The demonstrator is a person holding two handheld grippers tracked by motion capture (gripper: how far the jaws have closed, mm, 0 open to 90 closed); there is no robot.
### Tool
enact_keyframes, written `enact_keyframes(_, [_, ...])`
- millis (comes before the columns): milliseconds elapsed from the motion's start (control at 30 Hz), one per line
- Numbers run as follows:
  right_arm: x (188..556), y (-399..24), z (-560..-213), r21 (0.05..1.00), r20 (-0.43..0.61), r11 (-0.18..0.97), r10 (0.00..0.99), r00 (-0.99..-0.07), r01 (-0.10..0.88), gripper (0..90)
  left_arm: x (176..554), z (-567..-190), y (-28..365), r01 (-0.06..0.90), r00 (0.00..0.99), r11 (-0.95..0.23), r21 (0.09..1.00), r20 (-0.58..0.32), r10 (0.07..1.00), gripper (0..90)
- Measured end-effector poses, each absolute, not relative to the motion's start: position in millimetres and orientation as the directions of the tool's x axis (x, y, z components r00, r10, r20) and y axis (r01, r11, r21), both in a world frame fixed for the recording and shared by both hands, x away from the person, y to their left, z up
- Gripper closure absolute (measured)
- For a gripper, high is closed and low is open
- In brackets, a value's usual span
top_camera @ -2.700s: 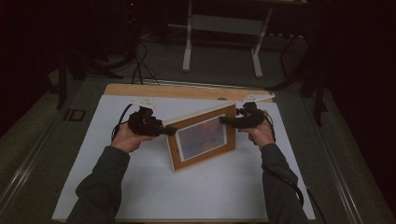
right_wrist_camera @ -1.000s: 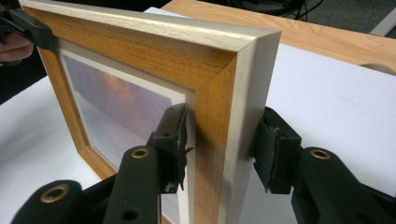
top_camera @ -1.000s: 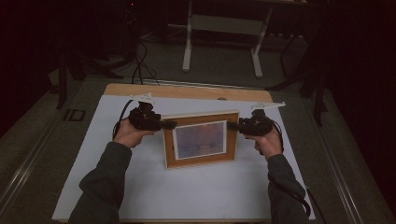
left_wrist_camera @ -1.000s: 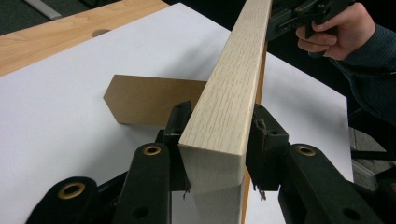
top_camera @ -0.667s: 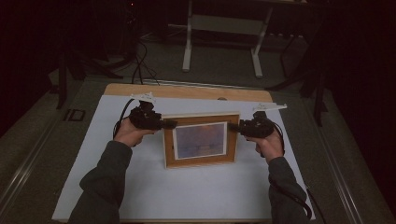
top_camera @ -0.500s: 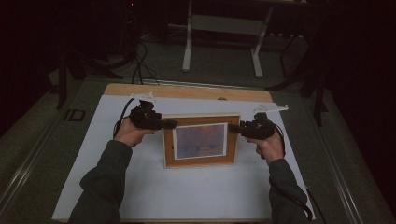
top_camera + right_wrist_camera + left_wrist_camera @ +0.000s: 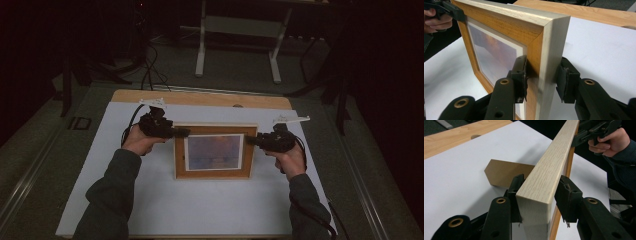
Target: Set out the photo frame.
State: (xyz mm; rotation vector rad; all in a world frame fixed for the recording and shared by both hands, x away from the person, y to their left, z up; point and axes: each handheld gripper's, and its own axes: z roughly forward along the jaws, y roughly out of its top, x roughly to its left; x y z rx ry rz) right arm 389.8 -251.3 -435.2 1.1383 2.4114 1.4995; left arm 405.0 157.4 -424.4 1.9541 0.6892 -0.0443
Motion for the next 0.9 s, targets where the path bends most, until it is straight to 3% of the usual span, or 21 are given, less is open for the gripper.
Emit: enact_keyframes(900, [384, -254, -434, 0.804, 0.297, 0.249, 0.619, -0.727, 0.541, 64.2, 404, -433, 144, 0.504, 0.832, -0.356, 0.787, -0.332, 0.444, 61.1])
